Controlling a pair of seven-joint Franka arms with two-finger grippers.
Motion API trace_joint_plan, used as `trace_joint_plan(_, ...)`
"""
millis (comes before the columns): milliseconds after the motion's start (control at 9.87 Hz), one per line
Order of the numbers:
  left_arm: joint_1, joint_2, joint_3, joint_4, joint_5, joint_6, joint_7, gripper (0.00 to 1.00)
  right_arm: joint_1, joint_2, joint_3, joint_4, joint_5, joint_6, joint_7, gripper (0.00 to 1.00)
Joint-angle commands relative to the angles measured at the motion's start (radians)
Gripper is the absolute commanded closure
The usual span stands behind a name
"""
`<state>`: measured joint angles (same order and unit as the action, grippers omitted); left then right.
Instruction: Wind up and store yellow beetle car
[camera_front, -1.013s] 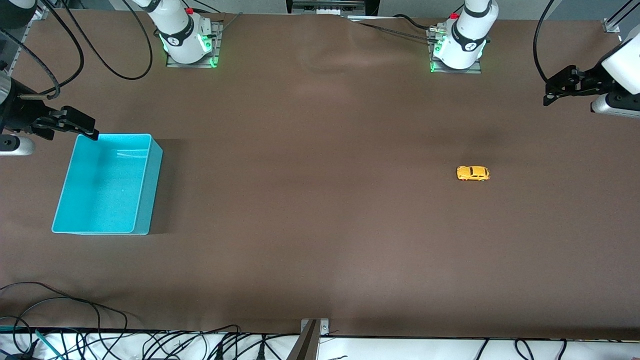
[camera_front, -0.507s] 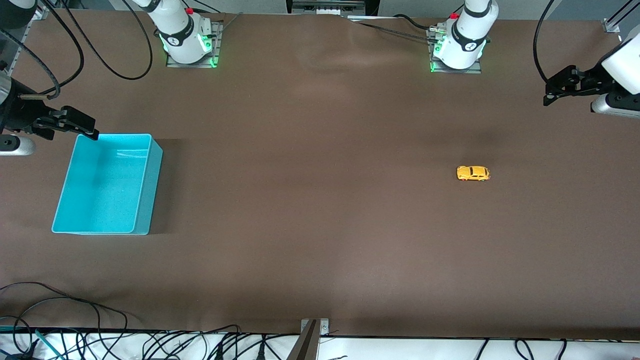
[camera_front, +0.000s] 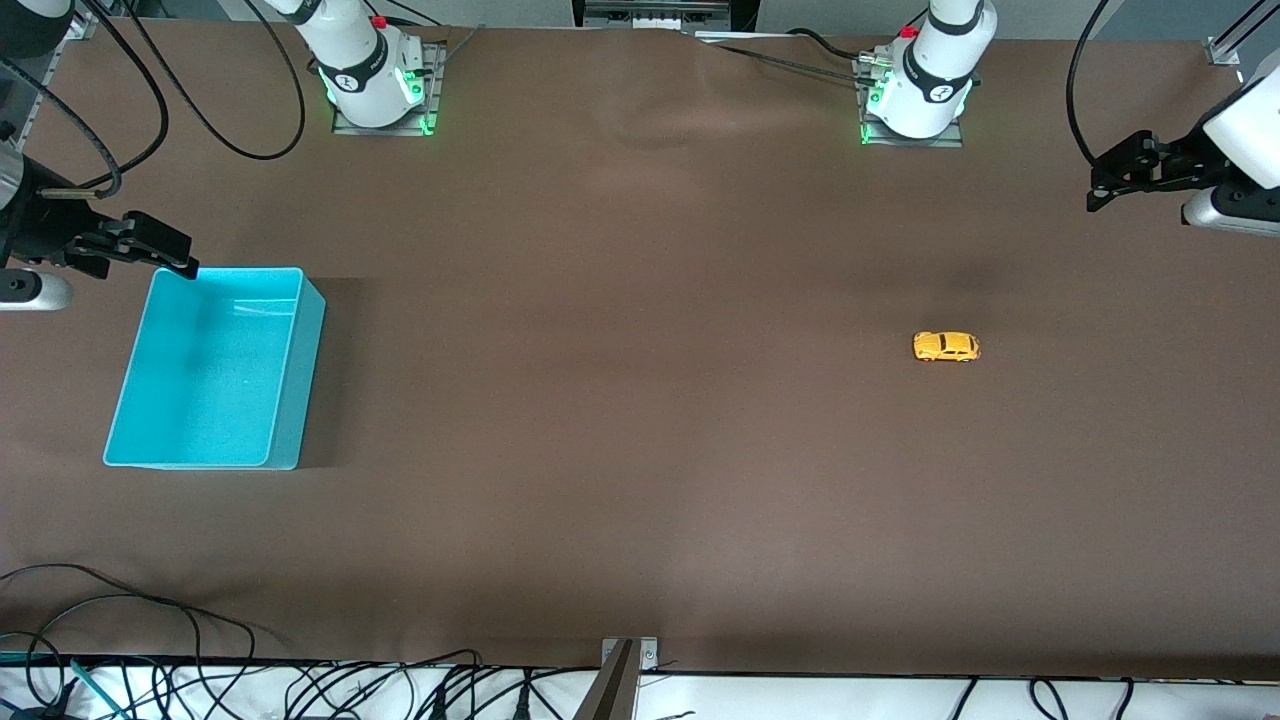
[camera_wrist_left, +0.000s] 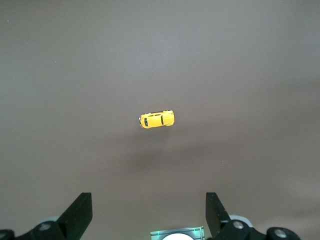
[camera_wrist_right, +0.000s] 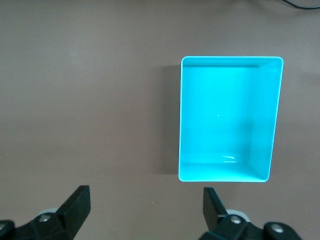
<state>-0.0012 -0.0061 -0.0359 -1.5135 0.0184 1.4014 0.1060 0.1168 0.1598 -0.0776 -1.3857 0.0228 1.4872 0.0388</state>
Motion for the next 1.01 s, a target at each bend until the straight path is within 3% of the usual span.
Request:
trace_joint_plan(0,0.007,0.015,0.001,0.036,-0.028,-0.024,-0.003,0.00,-0.008,-0.008,0.002,0.001,0.014,-0.018,-0.004,0.00)
trace_joint_plan(912,0.006,0.029,0.001,0.036,-0.026,-0.012,0.011,0.00,-0.008,-0.006,-0.004,0.002,0.016,-0.016,-0.005,0.00)
